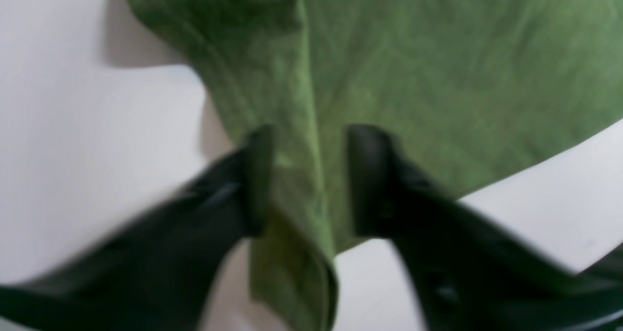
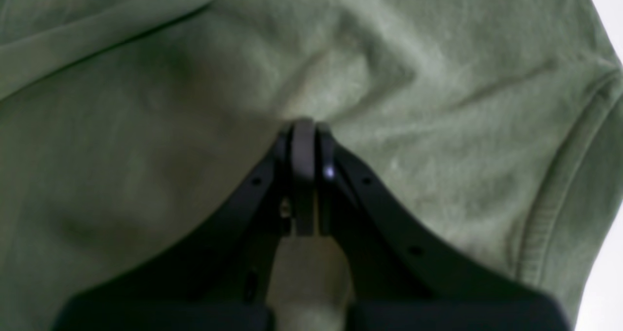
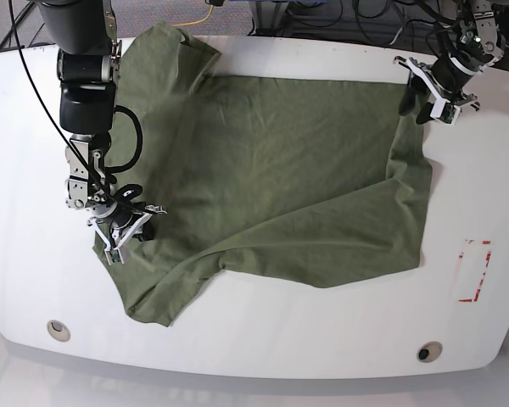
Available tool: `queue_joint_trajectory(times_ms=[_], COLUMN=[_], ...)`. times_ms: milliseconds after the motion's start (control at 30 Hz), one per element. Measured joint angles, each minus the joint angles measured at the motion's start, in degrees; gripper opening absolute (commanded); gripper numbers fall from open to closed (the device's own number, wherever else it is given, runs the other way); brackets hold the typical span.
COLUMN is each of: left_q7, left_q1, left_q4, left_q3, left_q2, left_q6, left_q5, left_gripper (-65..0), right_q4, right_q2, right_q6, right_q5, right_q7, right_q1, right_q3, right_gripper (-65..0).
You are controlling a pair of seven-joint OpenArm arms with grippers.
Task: Layout the t-shirt on the table in an organized manner, then fold the t-shirt properly
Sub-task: 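Grasp the shoulder corner with the left gripper while right holds the hem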
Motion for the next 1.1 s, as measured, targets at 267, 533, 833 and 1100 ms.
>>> queue_joint_trajectory(times_ms=[267,533,833,1100], left_q7=[9.9,14.9,15.6,14.1], left_q1=[-1.6,-5.4,-4.8,-6.1], left_q4=[-2.4,-5.9,-6.8,-8.6], left_q3=[-7.8,-8.2,-3.8,-1.8], left_q2=[0.2,0.0,0.0,0.1], left_q6=[0.4,0.3,0.4,0.0], left_q5=[-10.4,-12.2,-11.6,-13.0], left_gripper=[-24.7,-24.7,-24.7,-24.7], right_q4=[0.0,0.0,0.0,0.0], right_q2=[0.0,0.0,0.0,-0.2], right_q6=[0.0,0.0,0.0,0.0], right_q5=[0.0,0.0,0.0,0.0], right_q7=[0.0,0.0,0.0,-0.2], right_q1=[0.0,0.0,0.0,-0.2], right_q3=[0.0,0.0,0.2,2.2], right_gripper=[-64.4,-64.4,-64.4,-64.4])
